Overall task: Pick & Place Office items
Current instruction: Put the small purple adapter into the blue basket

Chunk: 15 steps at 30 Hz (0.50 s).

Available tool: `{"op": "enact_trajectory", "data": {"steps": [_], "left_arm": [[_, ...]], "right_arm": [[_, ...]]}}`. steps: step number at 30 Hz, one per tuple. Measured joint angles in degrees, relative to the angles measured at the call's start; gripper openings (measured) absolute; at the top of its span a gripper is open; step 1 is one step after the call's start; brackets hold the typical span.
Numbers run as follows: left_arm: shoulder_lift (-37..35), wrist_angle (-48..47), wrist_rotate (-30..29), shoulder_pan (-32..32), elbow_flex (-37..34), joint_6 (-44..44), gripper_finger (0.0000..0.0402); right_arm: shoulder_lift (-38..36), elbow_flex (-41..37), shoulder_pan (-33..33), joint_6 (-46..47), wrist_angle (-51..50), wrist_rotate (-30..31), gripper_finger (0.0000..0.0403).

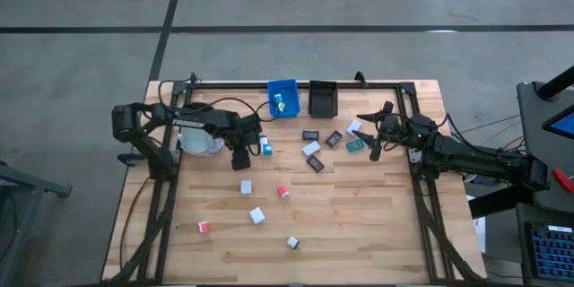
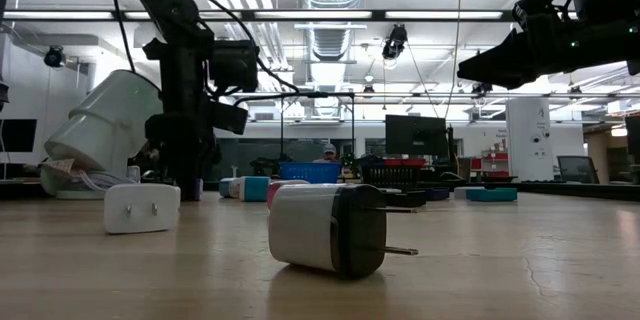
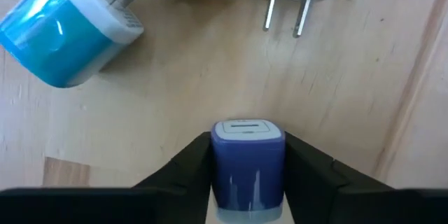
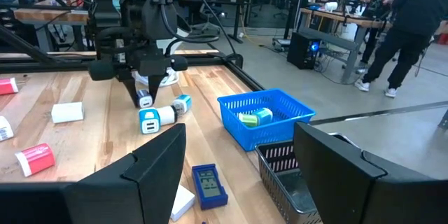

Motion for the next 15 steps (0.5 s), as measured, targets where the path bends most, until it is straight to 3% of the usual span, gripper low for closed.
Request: {"op": "enact_trajectory", "data": {"steps": [15], "left_arm": [[0.0, 0.0, -0.4, 0.0, 0.0, -0.8, 0.0131]], "right_arm": [[0.0, 0.0, 0.0, 0.0, 0.0, 0.0, 0.0256]]}}
